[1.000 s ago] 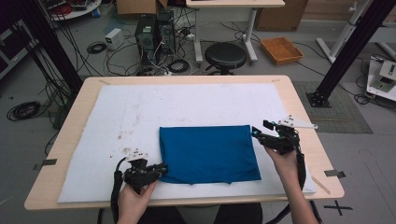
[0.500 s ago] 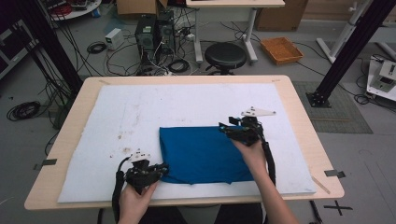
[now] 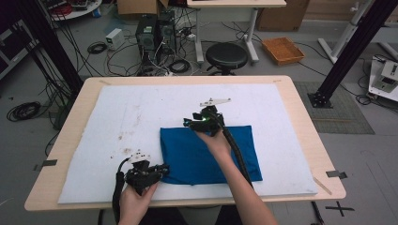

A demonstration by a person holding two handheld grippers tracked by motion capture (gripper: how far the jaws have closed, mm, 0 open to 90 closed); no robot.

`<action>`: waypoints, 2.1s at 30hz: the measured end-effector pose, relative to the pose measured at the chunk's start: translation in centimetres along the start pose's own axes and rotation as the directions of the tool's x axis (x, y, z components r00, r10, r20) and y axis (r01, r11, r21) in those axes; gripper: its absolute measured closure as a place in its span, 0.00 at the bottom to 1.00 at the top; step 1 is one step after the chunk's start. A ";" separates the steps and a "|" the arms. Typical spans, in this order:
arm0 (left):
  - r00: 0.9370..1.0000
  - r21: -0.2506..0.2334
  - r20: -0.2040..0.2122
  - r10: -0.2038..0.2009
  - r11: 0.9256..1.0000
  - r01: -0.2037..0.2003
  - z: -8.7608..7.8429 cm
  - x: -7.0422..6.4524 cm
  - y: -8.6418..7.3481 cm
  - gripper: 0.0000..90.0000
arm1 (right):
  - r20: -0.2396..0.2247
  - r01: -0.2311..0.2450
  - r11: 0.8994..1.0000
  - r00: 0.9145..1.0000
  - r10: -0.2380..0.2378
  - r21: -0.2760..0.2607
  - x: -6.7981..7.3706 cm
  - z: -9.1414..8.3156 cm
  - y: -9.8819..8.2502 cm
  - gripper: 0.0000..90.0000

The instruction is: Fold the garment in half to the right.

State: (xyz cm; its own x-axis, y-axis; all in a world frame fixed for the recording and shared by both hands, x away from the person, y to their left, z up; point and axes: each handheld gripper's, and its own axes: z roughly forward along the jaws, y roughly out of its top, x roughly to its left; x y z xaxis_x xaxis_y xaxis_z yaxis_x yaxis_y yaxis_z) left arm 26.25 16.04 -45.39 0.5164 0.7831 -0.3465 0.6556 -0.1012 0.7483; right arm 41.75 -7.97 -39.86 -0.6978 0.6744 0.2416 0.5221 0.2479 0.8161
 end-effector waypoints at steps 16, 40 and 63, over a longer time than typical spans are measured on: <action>1.000 0.002 0.006 0.003 1.000 -0.003 0.0 0.0 0.0 0.90 | 0.010 0.071 0.989 0.997 -0.073 0.132 3.3 6.7 1.5 0.58; 1.000 0.006 0.004 0.011 1.000 -0.011 0.0 -0.1 0.0 0.91 | 0.071 0.121 0.961 0.987 -0.143 0.250 5.1 12.0 0.9 0.81; 1.000 -0.025 0.008 0.018 1.000 -0.018 -0.4 -1.1 0.6 0.92 | 0.015 0.121 0.987 0.992 -0.123 0.110 4.5 7.9 2.6 0.99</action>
State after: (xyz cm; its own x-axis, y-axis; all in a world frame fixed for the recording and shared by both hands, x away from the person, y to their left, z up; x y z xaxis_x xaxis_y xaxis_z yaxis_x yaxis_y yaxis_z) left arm 25.83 15.35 -44.38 0.5329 0.7760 -0.3374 0.6321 -0.1001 0.7684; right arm 43.86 1.19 -40.84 -0.7490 0.6494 0.1313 0.4850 0.4024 0.7765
